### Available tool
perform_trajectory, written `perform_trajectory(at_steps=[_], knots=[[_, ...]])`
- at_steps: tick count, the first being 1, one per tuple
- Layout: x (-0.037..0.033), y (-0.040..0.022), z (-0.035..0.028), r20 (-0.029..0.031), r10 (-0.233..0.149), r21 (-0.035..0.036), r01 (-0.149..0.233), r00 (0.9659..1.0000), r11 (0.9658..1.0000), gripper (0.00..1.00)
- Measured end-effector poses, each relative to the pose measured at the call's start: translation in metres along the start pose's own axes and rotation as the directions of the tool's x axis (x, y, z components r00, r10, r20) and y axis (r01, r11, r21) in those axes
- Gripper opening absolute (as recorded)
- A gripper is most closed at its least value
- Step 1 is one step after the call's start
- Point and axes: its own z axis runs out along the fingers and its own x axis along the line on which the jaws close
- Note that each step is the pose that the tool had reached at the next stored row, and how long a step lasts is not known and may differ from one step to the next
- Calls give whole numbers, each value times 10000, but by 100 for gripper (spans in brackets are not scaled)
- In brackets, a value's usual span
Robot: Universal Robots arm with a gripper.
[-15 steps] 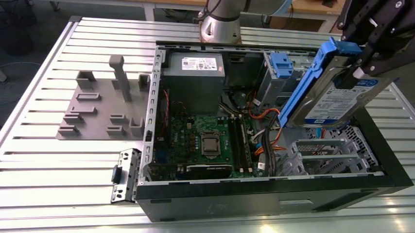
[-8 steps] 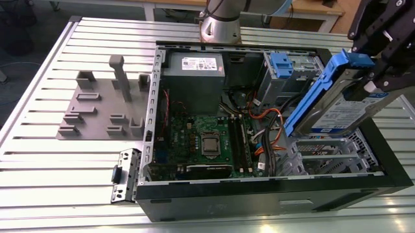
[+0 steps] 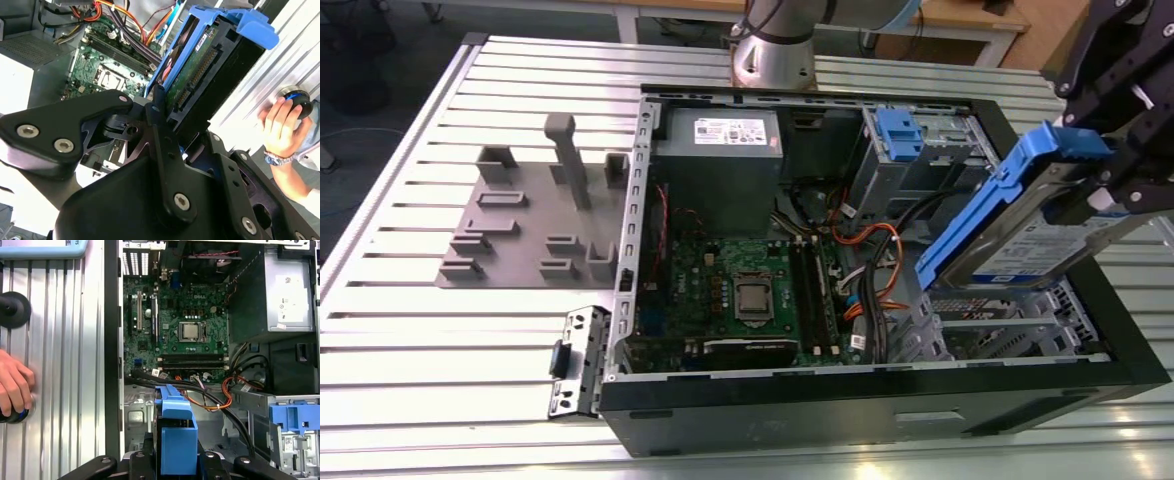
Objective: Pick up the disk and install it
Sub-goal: 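Pick up the disk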
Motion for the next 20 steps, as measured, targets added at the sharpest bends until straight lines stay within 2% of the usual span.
perform_trajectory(at_steps=[2, 3, 7, 13, 17, 20], knots=[[17, -32, 9, 85, -5, -2, 5, 10000, 10000, 36], [25, -52, 12, 95, -5, -5, 5, 10000, 10000, 36], [55, -162, 26, 98, -3, -21, 3, 10000, 10000, 36], [79, -271, 102, 96, -1, -39, 1, 10000, 10000, 36], [79, -317, 116, 96, -1, -40, 1, 10000, 10000, 36], [79, -321, 117, 95, 1, -40, -1, 10000, 10000, 36]])
